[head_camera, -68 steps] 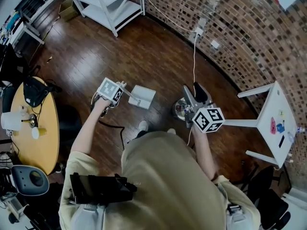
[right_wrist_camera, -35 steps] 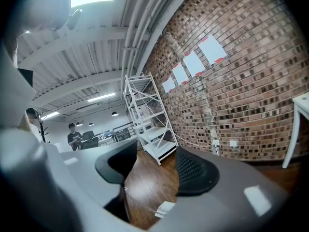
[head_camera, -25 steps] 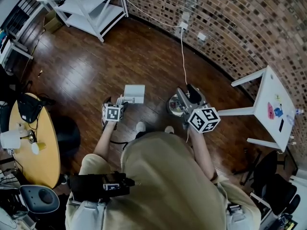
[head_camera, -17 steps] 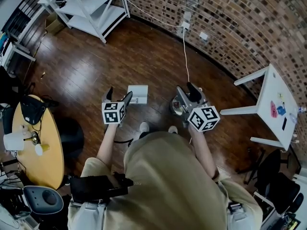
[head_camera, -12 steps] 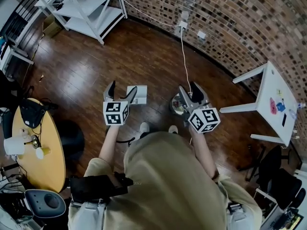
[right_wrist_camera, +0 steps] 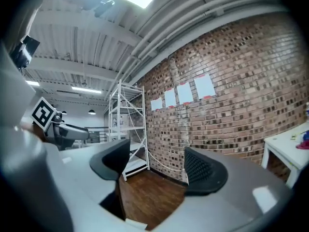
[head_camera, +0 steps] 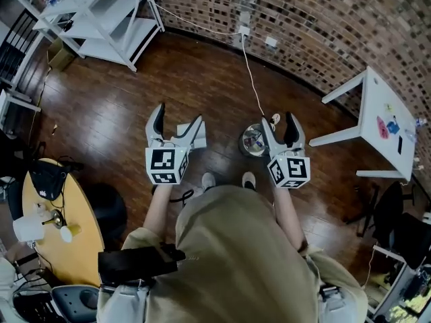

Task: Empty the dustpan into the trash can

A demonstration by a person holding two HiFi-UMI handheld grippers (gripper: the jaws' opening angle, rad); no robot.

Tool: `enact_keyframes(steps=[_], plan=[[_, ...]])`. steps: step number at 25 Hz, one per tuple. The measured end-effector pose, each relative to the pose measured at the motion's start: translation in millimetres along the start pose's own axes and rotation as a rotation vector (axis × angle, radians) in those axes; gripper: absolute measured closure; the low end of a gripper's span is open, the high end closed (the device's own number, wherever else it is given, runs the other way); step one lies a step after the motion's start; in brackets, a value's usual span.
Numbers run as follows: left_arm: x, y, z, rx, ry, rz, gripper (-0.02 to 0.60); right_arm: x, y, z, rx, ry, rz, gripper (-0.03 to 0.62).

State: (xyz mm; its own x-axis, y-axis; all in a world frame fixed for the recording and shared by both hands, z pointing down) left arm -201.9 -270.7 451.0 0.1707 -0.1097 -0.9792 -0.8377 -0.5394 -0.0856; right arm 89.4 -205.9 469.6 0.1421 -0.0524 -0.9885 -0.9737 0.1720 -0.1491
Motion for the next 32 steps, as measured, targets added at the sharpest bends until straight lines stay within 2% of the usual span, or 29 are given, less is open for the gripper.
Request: enact_keyframes(steps=[3, 6, 12, 16, 20, 28, 32], plan=[[8, -3, 3, -0.020, -0.026, -0.031, 0.149, 1, 11, 9, -0.058, -0.001, 0.063, 0.190], [8, -13, 5, -0.027, -0.042, -0.097, 0.149, 7, 22, 23, -0.101, -0.034, 0.114, 0.085], [-1, -55, 16, -0.050, -0.055, -0.117, 0.150, 17, 21, 59, -0.083, -0.071, 0.114, 0.079], [-12, -96, 25, -0.049, -0.021, -0.172, 0.150, 30, 0, 94, -0.099, -0.113, 0.121, 0.079], [-12, -151, 38, -0.026, 0.000, -0.190, 0.158, 37, -28, 149, -0.112, -0.151, 0.128, 0.079], [-6, -282, 100, 0.034, 0.004, -0.138, 0.173, 15, -88, 265, -0.057, -0.094, 0.004, 0.079], [1, -313, 122, 0.033, 0.038, -0.166, 0.207, 34, -99, 287, -0.035, -0.118, 0.013, 0.079]])
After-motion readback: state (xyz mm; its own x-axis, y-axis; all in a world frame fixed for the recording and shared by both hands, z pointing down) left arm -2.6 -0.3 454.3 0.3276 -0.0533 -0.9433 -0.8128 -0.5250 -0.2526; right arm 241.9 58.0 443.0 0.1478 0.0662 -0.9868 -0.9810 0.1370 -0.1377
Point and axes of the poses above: the fingertips, and each gripper's own axes: z backward along the fingers, y to its left, x out of its top, the point moved 6 cm from there along z, backward along the fingers, and after that the axes turned 4 degrees about -z, right-handed, at the moved point
